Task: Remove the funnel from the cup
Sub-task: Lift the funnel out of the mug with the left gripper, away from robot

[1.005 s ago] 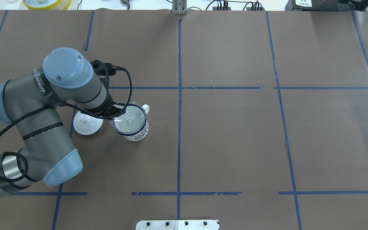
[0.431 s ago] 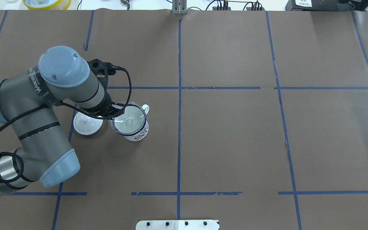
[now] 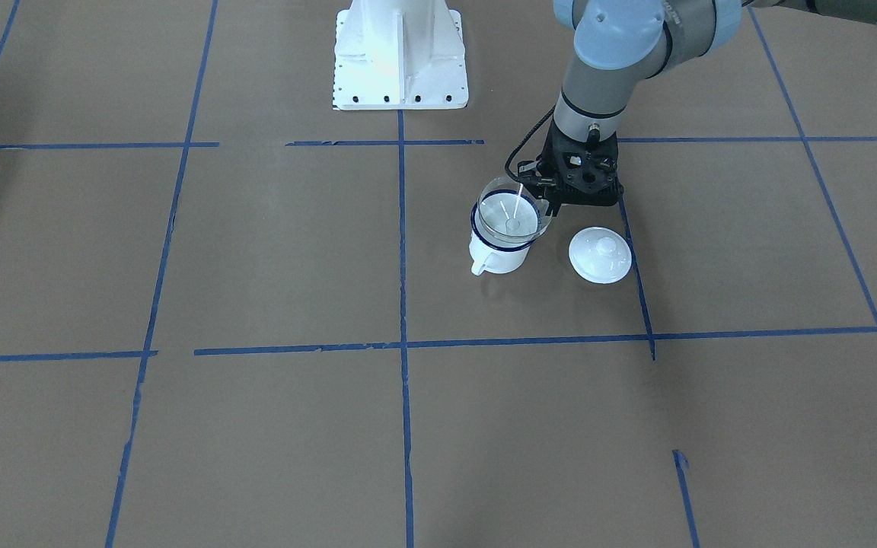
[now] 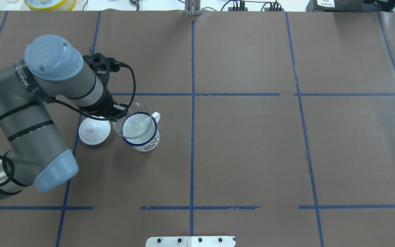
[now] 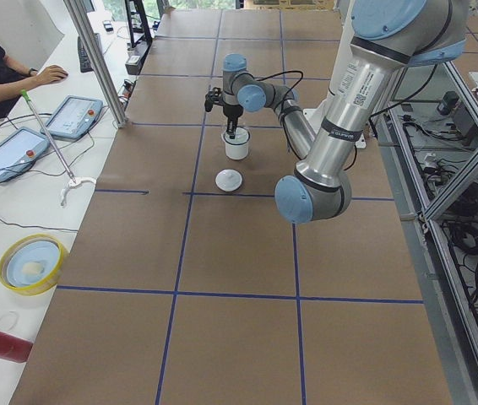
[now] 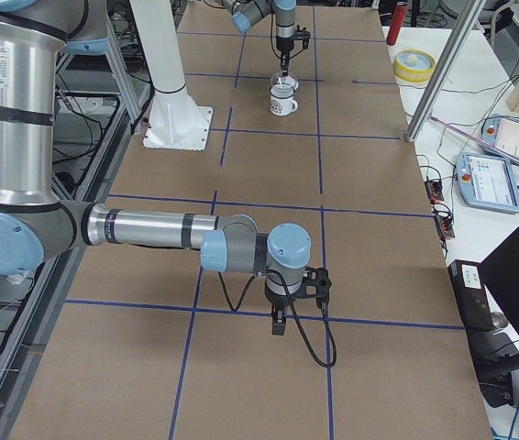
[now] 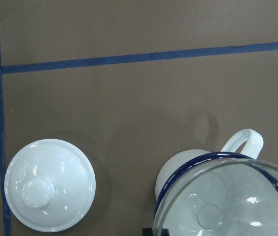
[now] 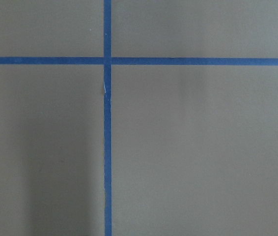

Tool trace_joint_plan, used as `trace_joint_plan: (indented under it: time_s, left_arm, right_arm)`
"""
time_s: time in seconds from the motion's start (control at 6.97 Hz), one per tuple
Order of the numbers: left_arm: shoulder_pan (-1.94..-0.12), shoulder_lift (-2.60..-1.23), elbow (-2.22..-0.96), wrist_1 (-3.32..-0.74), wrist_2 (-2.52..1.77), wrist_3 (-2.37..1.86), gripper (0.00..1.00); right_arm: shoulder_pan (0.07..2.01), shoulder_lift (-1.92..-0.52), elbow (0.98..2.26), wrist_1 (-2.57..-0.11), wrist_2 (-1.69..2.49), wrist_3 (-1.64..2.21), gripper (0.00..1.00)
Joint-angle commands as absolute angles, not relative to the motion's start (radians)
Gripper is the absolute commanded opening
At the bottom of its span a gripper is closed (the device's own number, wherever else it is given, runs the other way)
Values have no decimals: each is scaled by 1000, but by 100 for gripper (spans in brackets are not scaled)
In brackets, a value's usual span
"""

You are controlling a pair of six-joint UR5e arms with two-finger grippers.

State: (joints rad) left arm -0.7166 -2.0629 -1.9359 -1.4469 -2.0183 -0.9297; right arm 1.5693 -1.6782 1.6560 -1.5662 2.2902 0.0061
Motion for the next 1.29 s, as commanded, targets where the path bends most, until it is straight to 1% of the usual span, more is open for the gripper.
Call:
trace_joint_plan:
  time_s: [0.0,0.43,0.72,0.86,1.15]
  left_arm:
    - [-851,-2065,-1968,-1442,-2089,-858,0]
    - [-949,-2060,-1967,-1443,-2215,-753,0]
    - [-959,-2074,-1959,-1472,-2209,-753,0]
    - [-959,-2065,-1938,-1594,-2200,-761,0]
    - [-960,-2063,-1812,-1888,-2093,-817,0]
  right_arm:
    - [1569,-1678,1657,-1566,2290,6,100]
    - [1569,-1678,1657,-1566,2290,6,100]
    - [1569,-1678,1657,-1566,2290,6,100]
    - [1569,-1678,1657,-1566,2290,6,100]
    - [1569,-1678,1657,-1566,2290,6,100]
